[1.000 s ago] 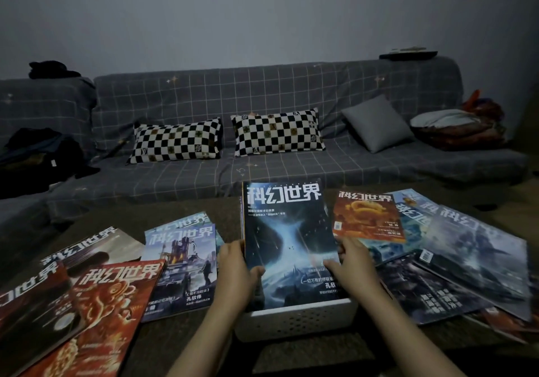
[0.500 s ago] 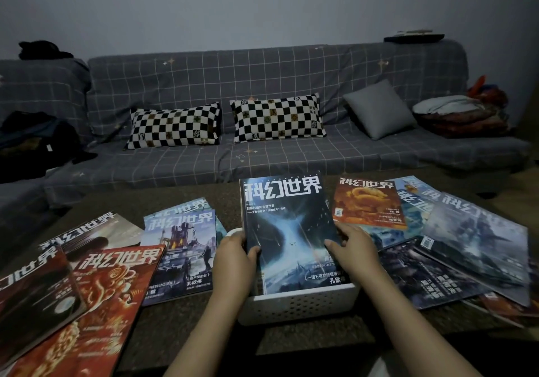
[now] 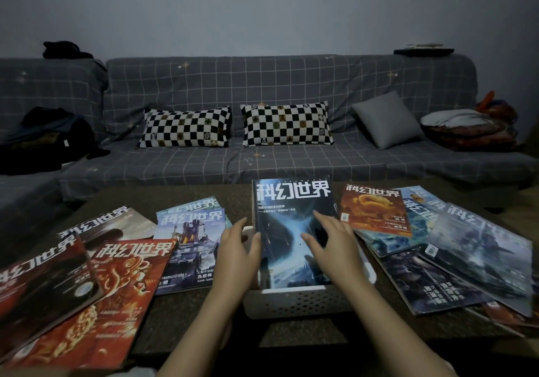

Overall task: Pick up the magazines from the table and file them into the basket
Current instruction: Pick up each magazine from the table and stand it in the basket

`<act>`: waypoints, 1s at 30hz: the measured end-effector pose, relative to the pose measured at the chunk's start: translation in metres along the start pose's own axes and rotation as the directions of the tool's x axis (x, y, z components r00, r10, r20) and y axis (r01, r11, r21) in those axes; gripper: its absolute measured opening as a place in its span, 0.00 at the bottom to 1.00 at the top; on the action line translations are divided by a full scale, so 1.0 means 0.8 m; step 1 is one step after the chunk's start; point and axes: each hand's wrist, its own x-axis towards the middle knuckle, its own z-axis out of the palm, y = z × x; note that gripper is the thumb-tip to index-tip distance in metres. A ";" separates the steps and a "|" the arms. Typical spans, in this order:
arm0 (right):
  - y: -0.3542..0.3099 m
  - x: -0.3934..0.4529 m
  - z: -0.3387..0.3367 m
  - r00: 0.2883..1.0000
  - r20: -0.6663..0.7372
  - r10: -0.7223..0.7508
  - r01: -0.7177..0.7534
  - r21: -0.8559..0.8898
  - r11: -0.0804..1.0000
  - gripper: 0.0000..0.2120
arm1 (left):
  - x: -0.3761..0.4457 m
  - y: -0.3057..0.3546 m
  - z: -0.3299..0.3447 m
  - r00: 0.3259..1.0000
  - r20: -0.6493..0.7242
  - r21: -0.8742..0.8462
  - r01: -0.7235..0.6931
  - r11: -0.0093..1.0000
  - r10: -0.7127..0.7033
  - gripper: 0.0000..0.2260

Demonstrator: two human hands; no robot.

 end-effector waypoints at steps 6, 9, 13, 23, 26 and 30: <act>-0.101 -0.005 0.048 0.974 0.101 -0.202 0.178 0.211 0.961 0.23 | 0.004 -0.026 -0.076 0.994 -0.106 0.016 0.043 0.999 -0.041 0.24; -0.147 -0.010 0.087 0.951 0.169 -0.258 0.206 0.275 0.939 0.20 | 0.002 -0.052 -0.120 0.979 -0.186 0.084 0.098 0.992 -0.081 0.22; -0.198 -0.026 0.149 0.909 0.266 -0.320 0.226 0.332 0.916 0.18 | -0.011 -0.097 -0.169 0.957 -0.231 0.159 0.216 0.963 -0.177 0.19; -0.273 -0.059 0.286 0.823 0.479 -0.306 0.155 0.329 0.931 0.19 | -0.045 -0.219 -0.245 0.854 -0.382 0.345 0.486 0.803 -0.352 0.17; -0.283 -0.063 0.315 0.805 0.540 -0.247 0.078 0.317 0.945 0.20 | -0.048 -0.249 -0.258 0.797 -0.406 0.415 0.597 0.686 -0.447 0.23; -0.294 -0.065 0.344 0.762 0.619 -0.190 -0.018 0.314 0.949 0.22 | -0.051 -0.283 -0.279 0.728 -0.447 0.378 0.681 0.627 -0.520 0.24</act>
